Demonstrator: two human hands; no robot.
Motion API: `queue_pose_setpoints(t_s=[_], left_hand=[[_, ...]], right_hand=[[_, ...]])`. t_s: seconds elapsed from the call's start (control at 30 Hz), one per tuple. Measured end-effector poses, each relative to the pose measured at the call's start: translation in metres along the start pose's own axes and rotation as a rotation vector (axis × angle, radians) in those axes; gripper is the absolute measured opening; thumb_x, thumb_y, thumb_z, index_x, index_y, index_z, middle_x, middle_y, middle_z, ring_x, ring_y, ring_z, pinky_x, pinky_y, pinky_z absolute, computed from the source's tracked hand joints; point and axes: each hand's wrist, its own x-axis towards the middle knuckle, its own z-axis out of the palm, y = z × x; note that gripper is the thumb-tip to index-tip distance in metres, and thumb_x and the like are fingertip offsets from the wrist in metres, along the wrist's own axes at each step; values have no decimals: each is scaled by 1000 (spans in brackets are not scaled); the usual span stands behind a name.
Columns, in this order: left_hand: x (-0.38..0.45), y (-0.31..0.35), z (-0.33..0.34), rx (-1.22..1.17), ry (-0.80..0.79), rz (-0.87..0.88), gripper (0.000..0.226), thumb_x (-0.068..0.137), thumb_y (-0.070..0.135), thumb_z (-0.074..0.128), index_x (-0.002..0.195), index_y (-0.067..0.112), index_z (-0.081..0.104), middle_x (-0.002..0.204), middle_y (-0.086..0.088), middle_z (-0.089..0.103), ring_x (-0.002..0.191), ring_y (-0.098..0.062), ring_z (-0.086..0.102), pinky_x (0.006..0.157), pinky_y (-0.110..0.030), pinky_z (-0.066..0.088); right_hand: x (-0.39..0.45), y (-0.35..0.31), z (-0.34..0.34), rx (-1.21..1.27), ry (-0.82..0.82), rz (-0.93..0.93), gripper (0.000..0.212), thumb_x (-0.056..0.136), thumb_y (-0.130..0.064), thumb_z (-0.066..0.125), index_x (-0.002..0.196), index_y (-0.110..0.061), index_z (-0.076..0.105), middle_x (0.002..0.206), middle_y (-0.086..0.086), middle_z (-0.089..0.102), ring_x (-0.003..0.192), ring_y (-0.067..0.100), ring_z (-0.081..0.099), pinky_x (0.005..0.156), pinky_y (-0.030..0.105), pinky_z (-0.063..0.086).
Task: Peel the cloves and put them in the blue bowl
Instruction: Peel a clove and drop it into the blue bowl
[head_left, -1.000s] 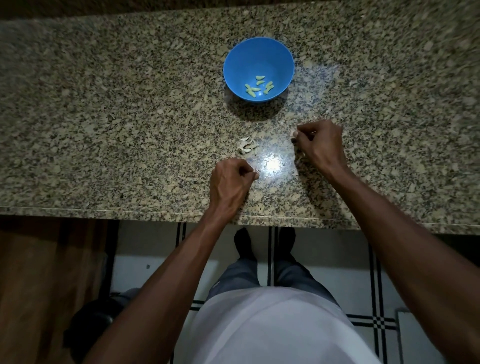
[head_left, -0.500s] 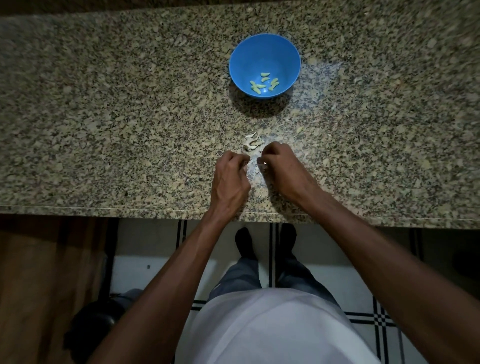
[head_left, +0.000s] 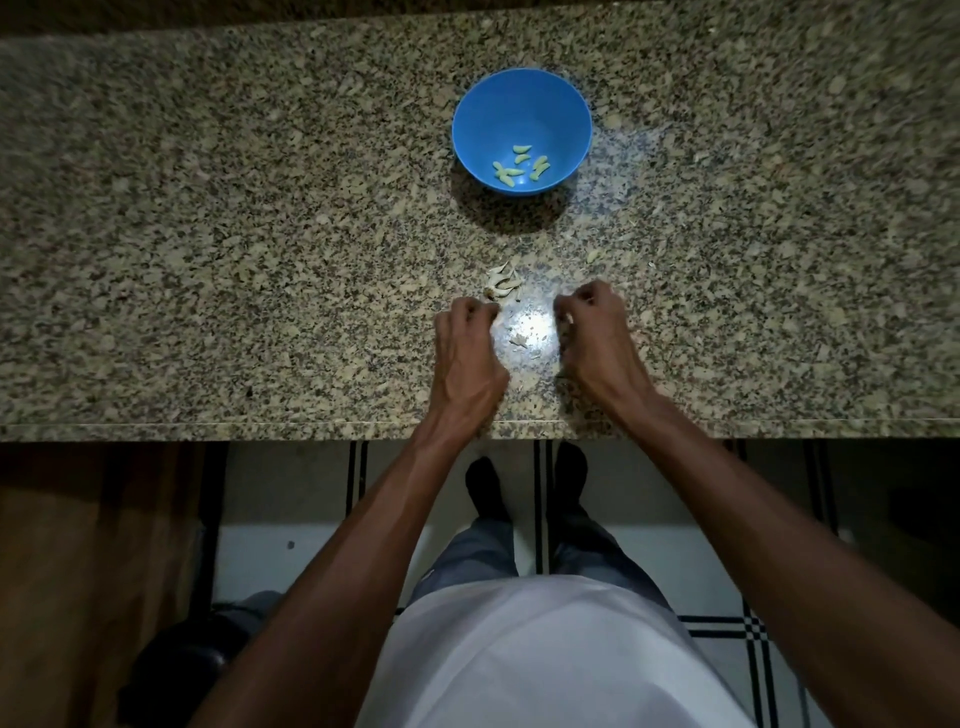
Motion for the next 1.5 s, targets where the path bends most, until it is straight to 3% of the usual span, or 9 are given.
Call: queue_pose_setpoints(t_s=[0.1, 0.23, 0.37, 0.77, 1.0, 1.13, 1.27, 1.37, 1.5], left_hand=[[-4, 5, 3, -13, -109, 118, 51, 89, -14, 52, 133, 9, 60, 131, -5, 48, 121, -16, 38, 99, -23, 42], [-2, -3, -5, -48, 2, 46, 55, 85, -17, 52, 133, 7, 60, 128, -4, 51, 116, -9, 36, 91, -8, 37], [6, -3, -3, 52, -87, 123, 63, 82, -15, 54, 140, 9, 54, 133, -6, 45, 120, -19, 37, 97, -26, 44], [4, -17, -12, -57, -45, 114, 53, 83, -20, 53, 129, 5, 62, 122, -5, 53, 119, -21, 51, 101, -33, 52], [-7, -15, -10, -44, -159, 207, 47, 87, -14, 58, 129, 6, 63, 122, -5, 52, 116, -17, 44, 98, -27, 48], [-13, -21, -14, -55, -12, 82, 59, 82, -19, 54, 134, 8, 60, 126, -5, 53, 118, -12, 41, 92, -9, 39], [-15, -21, -17, 7, -103, 42, 68, 78, -19, 53, 140, 9, 54, 130, -8, 45, 120, -19, 41, 91, -24, 44], [-16, -13, -12, -107, -180, 70, 66, 80, -19, 52, 141, 5, 52, 130, -8, 44, 123, -22, 48, 102, -31, 51], [-13, -13, -20, -136, -86, 27, 68, 80, -21, 51, 142, 7, 53, 133, -8, 47, 123, -17, 49, 90, -4, 41]], right_hand=[[-13, -16, 9, 82, -77, -78, 30, 98, 5, 60, 126, -1, 68, 119, 14, 56, 101, 18, 52, 82, 16, 47], [-5, -7, -6, 78, -13, -5, 28, 97, 8, 59, 122, 4, 70, 118, 18, 59, 102, 20, 52, 89, 35, 55], [5, -7, 0, -20, -46, -67, 18, 95, 6, 64, 111, 4, 71, 116, 21, 57, 105, 32, 54, 83, 43, 56], [14, -18, -2, 35, -75, -90, 45, 93, 4, 68, 137, -2, 62, 128, 18, 56, 110, 27, 58, 92, 32, 55], [-4, -22, -1, 16, -204, -124, 33, 97, 0, 63, 130, -2, 67, 128, 16, 55, 106, 23, 55, 90, 31, 54], [-16, -11, -10, 72, -45, 24, 33, 98, 5, 60, 131, 2, 66, 123, 16, 58, 104, 17, 49, 88, 19, 47], [-35, -15, 4, 6, -103, 107, 24, 98, 10, 51, 117, 3, 64, 117, 11, 47, 102, 26, 52, 83, 37, 58], [-41, -38, 24, 105, -95, 131, 37, 100, 9, 50, 136, 1, 56, 122, 9, 44, 101, 17, 50, 84, 21, 54], [-34, -40, 10, 186, 12, 258, 39, 101, 6, 50, 139, -3, 56, 128, 11, 50, 104, 15, 51, 86, 14, 51]])
